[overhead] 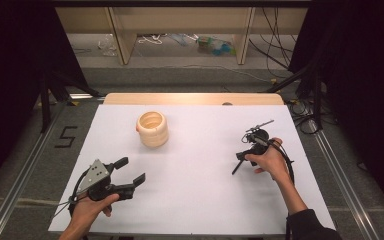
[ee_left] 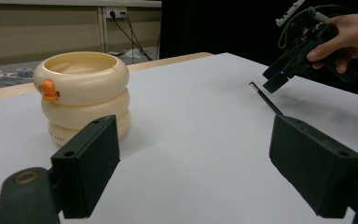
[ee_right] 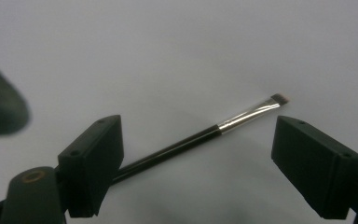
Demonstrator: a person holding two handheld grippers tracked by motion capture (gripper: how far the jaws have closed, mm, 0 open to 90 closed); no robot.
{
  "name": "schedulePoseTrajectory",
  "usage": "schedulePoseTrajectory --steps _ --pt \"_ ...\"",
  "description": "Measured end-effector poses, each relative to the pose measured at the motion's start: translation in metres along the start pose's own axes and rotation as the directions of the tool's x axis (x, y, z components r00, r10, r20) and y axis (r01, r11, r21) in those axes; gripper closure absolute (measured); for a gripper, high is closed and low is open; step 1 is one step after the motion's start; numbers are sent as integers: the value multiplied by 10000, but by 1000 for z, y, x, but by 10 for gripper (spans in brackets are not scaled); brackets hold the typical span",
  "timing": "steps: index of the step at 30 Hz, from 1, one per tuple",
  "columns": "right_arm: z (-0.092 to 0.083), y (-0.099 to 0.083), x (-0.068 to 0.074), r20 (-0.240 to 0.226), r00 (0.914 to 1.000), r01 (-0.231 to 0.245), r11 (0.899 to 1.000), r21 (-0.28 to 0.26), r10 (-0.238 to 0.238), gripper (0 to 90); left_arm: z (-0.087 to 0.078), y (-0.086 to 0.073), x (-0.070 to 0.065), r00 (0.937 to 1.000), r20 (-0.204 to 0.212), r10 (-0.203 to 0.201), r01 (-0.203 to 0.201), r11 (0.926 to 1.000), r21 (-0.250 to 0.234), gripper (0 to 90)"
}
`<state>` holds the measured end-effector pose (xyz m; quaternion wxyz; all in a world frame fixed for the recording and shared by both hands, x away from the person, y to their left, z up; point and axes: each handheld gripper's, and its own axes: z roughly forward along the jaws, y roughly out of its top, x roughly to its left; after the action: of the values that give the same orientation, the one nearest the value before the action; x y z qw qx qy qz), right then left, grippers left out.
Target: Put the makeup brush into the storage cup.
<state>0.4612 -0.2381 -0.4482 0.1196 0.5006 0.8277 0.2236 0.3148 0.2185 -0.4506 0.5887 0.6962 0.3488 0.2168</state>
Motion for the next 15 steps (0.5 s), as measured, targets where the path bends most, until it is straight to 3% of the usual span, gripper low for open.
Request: schedulePoseTrajectory --steps 3,6,11,12,15 --pt "2 3 1 -42 10000 29 9999 112 -29 184 1 0 0 10000 22 3 -3 10000 -4 160" --pt "6 3 3 46 9995 -302 9983 497 300 189 0 1 0 10000 7 -29 29 10000 -35 160" --pt "11 4 1 -9 10000 49 9979 646 -48 213 -1 1 1 10000 -62 -30 29 9999 -107 160" --pt "11 4 2 -34 9998 -203 9968 771 206 214 0 1 2 10000 -60 -41 40 9999 -128 161" --pt "11 6 3 -60 9999 -115 9962 859 120 219 0 1 1 10000 -21 34 -34 10000 -52 161"
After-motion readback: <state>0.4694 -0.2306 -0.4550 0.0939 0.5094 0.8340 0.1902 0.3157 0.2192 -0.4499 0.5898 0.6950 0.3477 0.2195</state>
